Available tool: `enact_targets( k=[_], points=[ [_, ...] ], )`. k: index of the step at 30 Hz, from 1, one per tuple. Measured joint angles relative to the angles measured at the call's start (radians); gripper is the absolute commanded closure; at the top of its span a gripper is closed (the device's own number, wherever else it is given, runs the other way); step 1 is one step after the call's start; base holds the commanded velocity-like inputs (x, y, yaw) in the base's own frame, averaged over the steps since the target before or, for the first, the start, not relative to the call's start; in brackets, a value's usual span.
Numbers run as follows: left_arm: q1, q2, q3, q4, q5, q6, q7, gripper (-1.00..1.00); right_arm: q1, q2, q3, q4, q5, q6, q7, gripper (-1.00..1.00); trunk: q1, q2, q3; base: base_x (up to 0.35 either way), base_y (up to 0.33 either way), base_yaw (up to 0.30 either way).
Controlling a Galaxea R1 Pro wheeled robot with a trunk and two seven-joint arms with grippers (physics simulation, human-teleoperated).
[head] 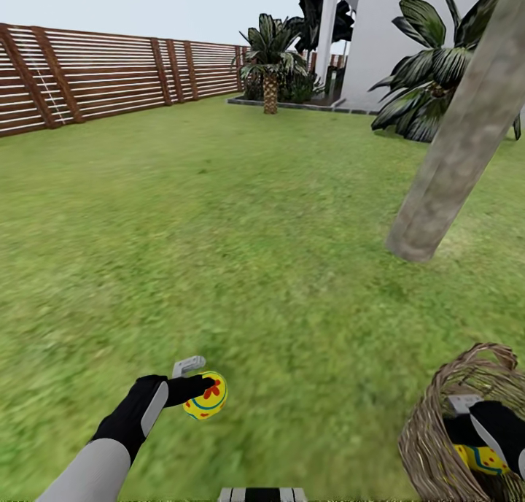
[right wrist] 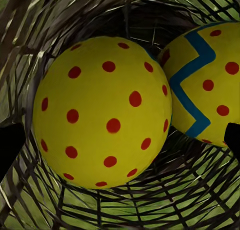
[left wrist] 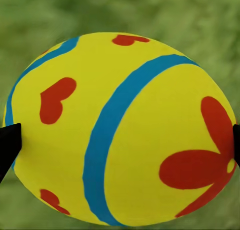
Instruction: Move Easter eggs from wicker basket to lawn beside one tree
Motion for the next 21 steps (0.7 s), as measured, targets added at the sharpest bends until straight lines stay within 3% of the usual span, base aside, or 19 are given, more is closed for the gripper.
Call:
enact_targets(
  k=[21],
  points=[
    [0.0, -0.021, 0.0, 0.008, -0.004, 0.0, 0.0, 1.0, 0.0, -0.001, 0.001, -0.02, 0.0, 0.006, 0.0, -1.0, 0.007, -0.004, -0.066, 0.019, 0.0, 0.0]
  ],
)
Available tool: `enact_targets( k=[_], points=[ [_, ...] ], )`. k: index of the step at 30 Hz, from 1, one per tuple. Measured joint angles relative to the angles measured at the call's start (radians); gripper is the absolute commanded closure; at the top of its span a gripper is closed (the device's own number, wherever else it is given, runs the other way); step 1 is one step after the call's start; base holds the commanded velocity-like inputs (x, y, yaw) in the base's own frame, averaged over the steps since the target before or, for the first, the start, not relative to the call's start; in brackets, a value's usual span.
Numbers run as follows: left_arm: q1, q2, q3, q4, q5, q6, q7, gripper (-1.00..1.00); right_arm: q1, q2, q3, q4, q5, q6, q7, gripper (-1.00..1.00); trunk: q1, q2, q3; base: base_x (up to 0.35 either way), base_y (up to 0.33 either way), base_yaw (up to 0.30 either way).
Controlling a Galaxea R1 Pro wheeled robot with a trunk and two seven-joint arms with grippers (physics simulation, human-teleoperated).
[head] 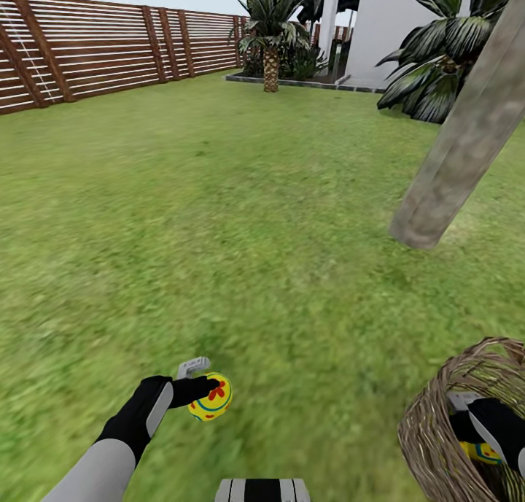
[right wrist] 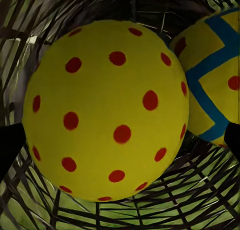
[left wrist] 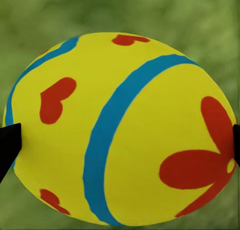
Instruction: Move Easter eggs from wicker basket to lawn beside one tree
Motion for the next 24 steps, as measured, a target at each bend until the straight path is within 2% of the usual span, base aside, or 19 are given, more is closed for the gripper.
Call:
enact_targets(
  k=[6, 10, 14, 24],
  points=[
    [0.0, 0.0, 0.0, 0.0, 0.001, 0.0, 0.0, 1.0, 0.0, 0.002, 0.001, 0.0, 0.0, 0.002, 0.0, -1.0, 0.0, 0.0, 0.0, 0.002, 0.0, 0.0],
    [0.0, 0.0, 0.0, 0.0, 0.001, 0.0, 0.0, 1.0, 0.0, 0.002, 0.003, 0.0, 0.001, 0.003, 0.0, -1.0, 0.0, 0.0, 0.0, 0.201, 0.0, 0.0],
    [0.0, 0.0, 0.0, 0.0, 0.003, 0.0, 0.0, 1.0, 0.0, 0.003, 0.003, 0.0, 0.002, 0.003, 0.0, -1.0, 0.0, 0.0, 0.0, 0.02, 0.0, 0.0],
    [0.0, -0.001, 0.0, 0.0, 0.001, 0.0, 0.0, 1.0, 0.0, 0.01, 0.002, 0.0, 0.003, 0.002, 0.0, -1.0, 0.005, -0.002, -0.039, 0.0, 0.0, 0.0]
  ],
)
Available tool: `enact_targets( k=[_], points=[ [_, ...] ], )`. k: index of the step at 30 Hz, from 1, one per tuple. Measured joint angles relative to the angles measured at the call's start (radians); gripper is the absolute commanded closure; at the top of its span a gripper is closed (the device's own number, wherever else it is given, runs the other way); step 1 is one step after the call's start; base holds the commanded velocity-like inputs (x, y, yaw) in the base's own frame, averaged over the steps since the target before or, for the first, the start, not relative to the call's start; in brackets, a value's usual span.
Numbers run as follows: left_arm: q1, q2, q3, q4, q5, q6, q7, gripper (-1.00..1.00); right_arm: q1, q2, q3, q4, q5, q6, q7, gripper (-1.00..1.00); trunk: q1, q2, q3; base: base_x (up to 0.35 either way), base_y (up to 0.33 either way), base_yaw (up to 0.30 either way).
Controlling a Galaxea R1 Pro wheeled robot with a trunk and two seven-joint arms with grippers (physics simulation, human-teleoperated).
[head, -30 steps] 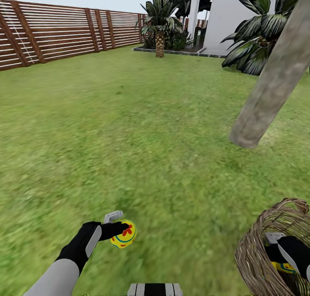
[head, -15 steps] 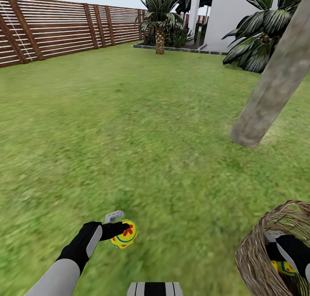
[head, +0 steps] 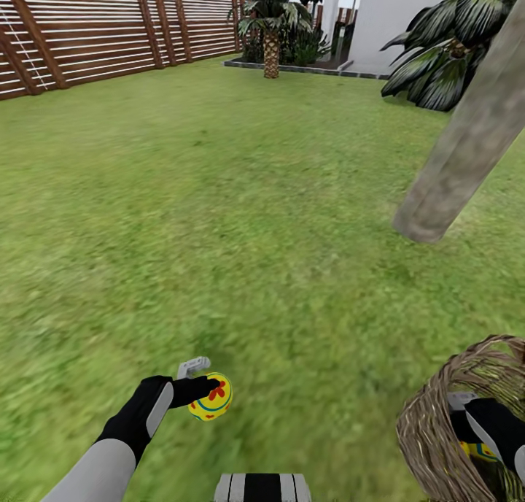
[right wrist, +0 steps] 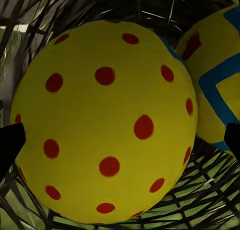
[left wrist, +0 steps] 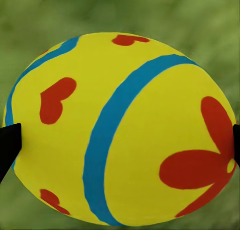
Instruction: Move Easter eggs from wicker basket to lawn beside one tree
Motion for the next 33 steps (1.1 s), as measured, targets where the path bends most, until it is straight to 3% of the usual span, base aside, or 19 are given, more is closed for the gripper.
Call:
enact_targets(
  k=[6, 7, 33],
  points=[
    [0.0, -0.001, 0.0, 0.0, 0.001, 0.0, -0.001, 1.0, -0.001, 0.0, -0.003, -0.001, -0.009, 0.0, 0.0, -1.0, 0.001, -0.001, -0.008, 0.0, 0.0, 0.0],
    [0.0, -0.001, 0.0, 0.0, 0.001, 0.0, 0.0, 1.0, -0.001, 0.0, -0.002, -0.001, -0.008, -0.003, -0.001, 1.0, 0.001, -0.001, -0.008, 0.0, 0.0, 0.0],
    [0.0, -0.004, 0.0, 0.0, 0.001, 0.0, -0.001, 1.0, -0.001, 0.0, -0.002, -0.001, -0.002, -0.006, 0.0, 1.0, 0.001, -0.001, -0.008, 0.0, 0.0, 0.0]
  ],
)
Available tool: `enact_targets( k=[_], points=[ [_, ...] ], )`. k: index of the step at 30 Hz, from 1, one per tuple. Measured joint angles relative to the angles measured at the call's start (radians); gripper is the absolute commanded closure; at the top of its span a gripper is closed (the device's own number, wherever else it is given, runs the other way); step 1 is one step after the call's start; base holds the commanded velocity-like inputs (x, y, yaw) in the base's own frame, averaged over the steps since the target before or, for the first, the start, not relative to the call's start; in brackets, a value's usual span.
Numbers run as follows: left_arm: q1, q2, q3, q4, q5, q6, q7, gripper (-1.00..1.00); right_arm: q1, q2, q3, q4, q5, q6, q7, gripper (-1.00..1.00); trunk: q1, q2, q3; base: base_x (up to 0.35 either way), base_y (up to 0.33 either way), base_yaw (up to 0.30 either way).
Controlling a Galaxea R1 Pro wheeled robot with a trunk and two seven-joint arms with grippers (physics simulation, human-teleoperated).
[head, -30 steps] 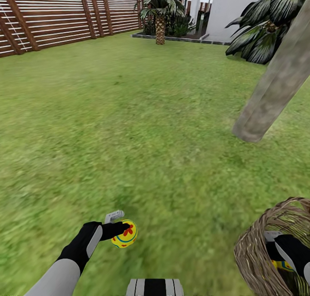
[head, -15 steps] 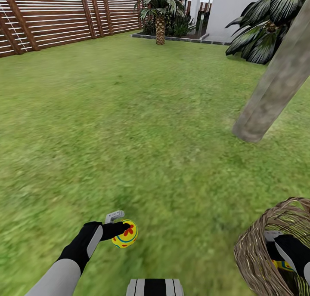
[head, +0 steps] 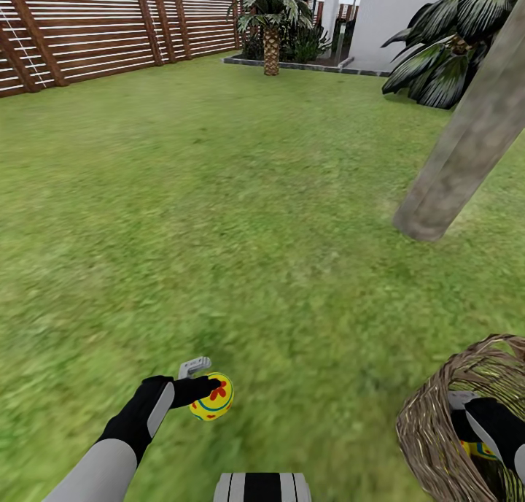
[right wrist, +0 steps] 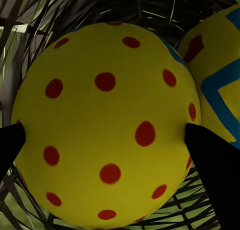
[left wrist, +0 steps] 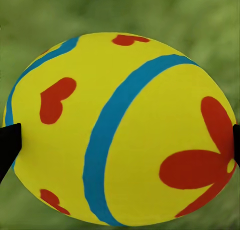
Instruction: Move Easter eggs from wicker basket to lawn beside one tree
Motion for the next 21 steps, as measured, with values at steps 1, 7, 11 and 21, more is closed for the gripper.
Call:
enact_targets(
  k=[1, 7, 11, 21],
  points=[
    [0.0, 0.0, 0.0, 0.0, 0.0, 0.0, 0.0, 1.0, 0.0, 0.0, 0.0, 0.0, 0.0, 0.0, 0.0, 1.0, 0.0, 0.0, 0.0, 0.0, 0.0, 0.0],
    [0.0, 0.002, 0.0, 0.0, 0.0, 0.0, -0.002, 1.0, 0.0, 0.0, 0.0, 0.0, 0.001, 0.003, 0.0, 1.0, 0.0, 0.0, 0.0, 0.0, 0.0, 0.0],
    [0.0, 0.002, 0.0, 0.0, 0.0, 0.0, -0.002, 1.0, 0.0, 0.0, 0.0, 0.0, 0.001, 0.003, 0.0, 1.0, 0.0, 0.0, 0.0, 0.0, 0.0, 0.0],
    [0.0, 0.001, 0.0, 0.0, 0.0, 0.0, -0.002, 1.0, 0.001, 0.001, 0.002, 0.001, 0.003, 0.003, 0.0, 1.0, 0.0, 0.0, 0.004, 0.0, 0.0, 0.0]
  ],
)
